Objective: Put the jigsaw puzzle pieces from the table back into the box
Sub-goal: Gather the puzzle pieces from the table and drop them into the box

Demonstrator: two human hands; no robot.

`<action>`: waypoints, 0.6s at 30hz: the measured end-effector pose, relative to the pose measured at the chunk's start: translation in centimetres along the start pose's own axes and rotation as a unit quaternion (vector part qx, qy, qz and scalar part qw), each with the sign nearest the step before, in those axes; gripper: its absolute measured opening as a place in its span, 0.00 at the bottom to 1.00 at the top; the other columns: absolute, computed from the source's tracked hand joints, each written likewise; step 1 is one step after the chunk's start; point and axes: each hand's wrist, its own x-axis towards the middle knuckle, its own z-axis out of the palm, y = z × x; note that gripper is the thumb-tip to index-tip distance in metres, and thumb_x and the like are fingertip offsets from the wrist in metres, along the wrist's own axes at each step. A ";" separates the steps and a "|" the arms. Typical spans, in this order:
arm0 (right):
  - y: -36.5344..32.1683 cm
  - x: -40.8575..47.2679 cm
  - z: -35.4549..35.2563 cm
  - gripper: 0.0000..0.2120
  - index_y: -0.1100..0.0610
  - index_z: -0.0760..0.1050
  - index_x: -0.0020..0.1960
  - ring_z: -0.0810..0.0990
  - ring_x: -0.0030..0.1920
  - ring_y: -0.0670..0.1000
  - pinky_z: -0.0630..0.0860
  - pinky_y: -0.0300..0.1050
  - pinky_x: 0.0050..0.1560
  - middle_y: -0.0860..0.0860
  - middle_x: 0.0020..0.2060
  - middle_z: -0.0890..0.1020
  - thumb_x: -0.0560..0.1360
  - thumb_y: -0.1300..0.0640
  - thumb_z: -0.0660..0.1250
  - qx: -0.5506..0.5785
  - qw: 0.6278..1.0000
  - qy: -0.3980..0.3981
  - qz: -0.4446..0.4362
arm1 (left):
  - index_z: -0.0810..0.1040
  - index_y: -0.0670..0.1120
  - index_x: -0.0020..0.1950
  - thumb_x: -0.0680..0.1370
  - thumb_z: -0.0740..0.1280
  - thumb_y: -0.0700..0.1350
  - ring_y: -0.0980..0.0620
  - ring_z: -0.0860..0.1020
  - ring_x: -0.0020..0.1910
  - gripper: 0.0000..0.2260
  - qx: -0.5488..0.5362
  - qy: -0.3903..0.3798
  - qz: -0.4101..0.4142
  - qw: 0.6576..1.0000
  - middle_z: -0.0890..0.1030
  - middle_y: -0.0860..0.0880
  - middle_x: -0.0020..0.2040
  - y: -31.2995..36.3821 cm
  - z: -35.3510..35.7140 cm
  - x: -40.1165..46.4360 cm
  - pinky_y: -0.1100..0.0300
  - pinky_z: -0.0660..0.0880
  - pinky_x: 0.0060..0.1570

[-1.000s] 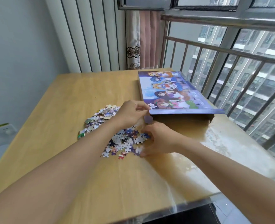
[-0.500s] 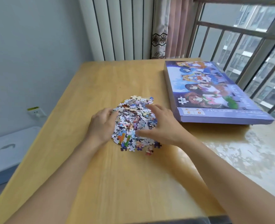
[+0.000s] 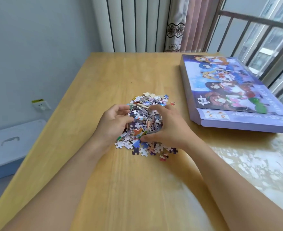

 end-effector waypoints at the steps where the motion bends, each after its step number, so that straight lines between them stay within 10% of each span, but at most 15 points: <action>1: 0.1 0.0 0.1 0.47 0.41 0.65 0.72 0.69 0.66 0.49 0.72 0.51 0.64 0.46 0.61 0.69 0.58 0.36 0.81 0.005 1.000 0.003 -0.006 | 0.78 0.48 0.62 0.76 0.71 0.37 0.56 0.79 0.57 0.16 -0.007 -0.010 0.003 1.000 0.81 0.51 0.59 0.1 0.0 -0.2 0.66 0.74 0.48; 7: 0.3 0.0 0.5 0.50 0.41 0.61 0.77 0.67 0.69 0.48 0.70 0.47 0.65 0.46 0.68 0.70 0.60 0.36 0.80 0.013 0.999 0.017 -0.046 | 0.78 0.51 0.62 0.73 0.77 0.39 0.52 0.82 0.58 0.20 -0.020 -0.050 0.041 0.998 0.82 0.53 0.59 -0.1 -0.2 -0.6 0.56 0.75 0.62; 18: 0.3 0.0 0.6 0.31 0.46 0.76 0.68 0.77 0.58 0.46 0.73 0.43 0.58 0.44 0.57 0.79 0.68 0.45 0.79 0.039 0.992 0.073 -0.100 | 0.77 0.51 0.64 0.75 0.63 0.33 0.63 0.75 0.36 0.21 -0.066 -0.090 0.038 0.993 0.84 0.52 0.58 0.9 -0.4 -0.6 0.62 0.67 0.37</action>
